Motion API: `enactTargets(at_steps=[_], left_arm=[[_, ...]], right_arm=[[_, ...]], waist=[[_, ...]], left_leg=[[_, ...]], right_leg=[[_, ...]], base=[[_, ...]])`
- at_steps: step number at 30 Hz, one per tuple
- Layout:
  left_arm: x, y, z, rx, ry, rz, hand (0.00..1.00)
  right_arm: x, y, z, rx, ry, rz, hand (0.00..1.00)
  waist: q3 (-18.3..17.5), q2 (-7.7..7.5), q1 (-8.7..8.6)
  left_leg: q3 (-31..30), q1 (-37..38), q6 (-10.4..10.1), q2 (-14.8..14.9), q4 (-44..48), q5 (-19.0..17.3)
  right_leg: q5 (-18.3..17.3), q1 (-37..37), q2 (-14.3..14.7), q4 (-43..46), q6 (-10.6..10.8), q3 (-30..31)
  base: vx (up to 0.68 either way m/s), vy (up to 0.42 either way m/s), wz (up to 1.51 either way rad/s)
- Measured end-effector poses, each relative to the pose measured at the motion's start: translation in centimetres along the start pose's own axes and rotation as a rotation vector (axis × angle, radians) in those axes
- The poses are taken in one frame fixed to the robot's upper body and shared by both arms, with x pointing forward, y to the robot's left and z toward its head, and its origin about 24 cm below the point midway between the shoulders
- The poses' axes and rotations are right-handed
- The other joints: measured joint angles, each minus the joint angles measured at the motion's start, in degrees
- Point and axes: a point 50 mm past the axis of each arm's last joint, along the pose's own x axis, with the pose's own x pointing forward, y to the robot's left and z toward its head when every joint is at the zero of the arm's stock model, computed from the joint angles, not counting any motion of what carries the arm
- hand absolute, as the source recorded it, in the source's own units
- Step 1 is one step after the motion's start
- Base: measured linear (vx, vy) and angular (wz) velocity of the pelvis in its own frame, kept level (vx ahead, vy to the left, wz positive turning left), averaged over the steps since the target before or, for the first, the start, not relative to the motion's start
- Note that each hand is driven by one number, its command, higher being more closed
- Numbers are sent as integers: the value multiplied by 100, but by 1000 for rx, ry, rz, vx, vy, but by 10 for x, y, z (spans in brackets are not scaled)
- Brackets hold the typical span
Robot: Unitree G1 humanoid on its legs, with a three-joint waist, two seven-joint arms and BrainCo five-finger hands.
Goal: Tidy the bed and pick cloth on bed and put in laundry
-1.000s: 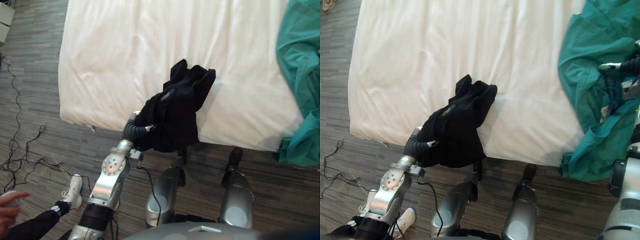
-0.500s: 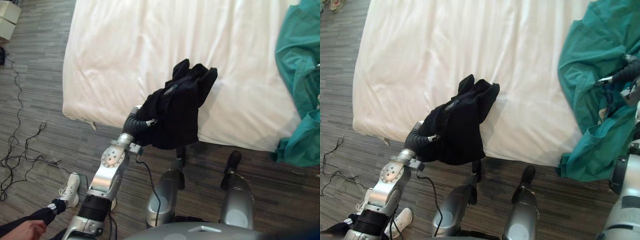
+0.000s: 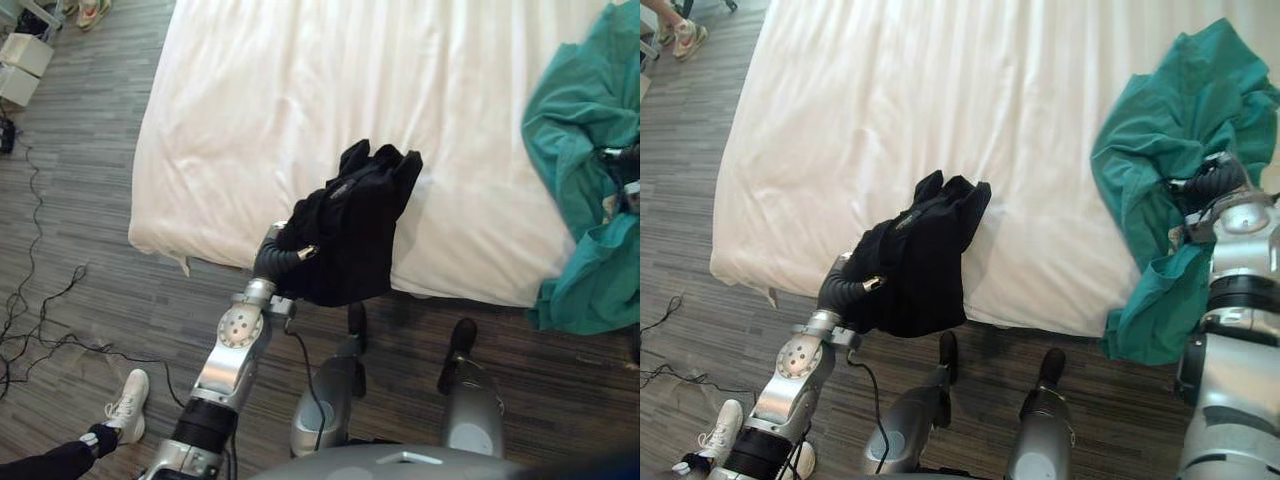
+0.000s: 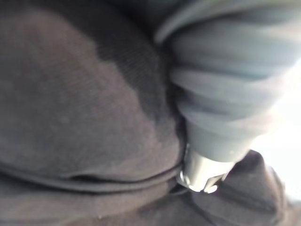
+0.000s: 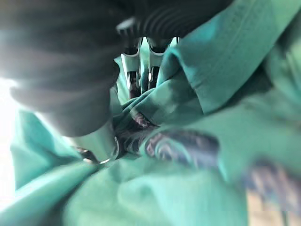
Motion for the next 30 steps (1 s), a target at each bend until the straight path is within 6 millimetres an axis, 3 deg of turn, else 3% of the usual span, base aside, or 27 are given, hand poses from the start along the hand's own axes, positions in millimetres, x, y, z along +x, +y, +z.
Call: enactTargets(at_steps=[4, 9, 14, 17, 23, 30], left_arm=[[-11, -2, -13, -63, 50, 53, 100], [-32, 3, -53, -151, 223, 182, 100], [-62, 8, -83, -203, 345, 294, 100], [-84, 14, -101, -186, 417, 355, 100], [-115, 15, -125, -192, 545, 426, 100], [-123, 11, -129, -190, 557, 434, 100]], right_arm=[[-12, 29, -25, 261, -39, 11, 100], [-46, 81, -65, 463, -25, 87, 100], [-85, 117, -98, 498, 41, 215, 100], [-116, 139, -125, 503, 133, 311, 100], [-169, 158, -172, 538, 336, 437, 100], [-210, 169, -190, 709, 430, 522, 100]], waist=[[-36, -109, -71], [-15, -321, -257], [-22, -491, -379], [-299, -624, -446], [-836, -851, -464], [-1101, -1055, -502]], left_leg=[[117, 167, -27, 35, -29, -20], [170, 609, -106, 83, -31, -122], [211, 1137, -125, 134, -21, -301], [198, 1330, -133, 195, -23, -417], [122, 1873, -163, 225, -164, -575], [-298, 1943, -180, 153, -192, -585]], right_leg=[[-64, 73, 11, 80, -7, 36], [-253, 415, 28, 211, -2, 79], [-384, 987, 80, 116, 59, 32], [-379, 1323, 166, -148, 64, -54], [-325, 2141, 245, -710, 126, -329], [-605, 2509, 214, -548, 228, -742]], base=[[25, -21, -10], [39, -42, -9], [69, -27, -5], [112, -12, 2], [158, -1, 11], [77, -12, 37]])
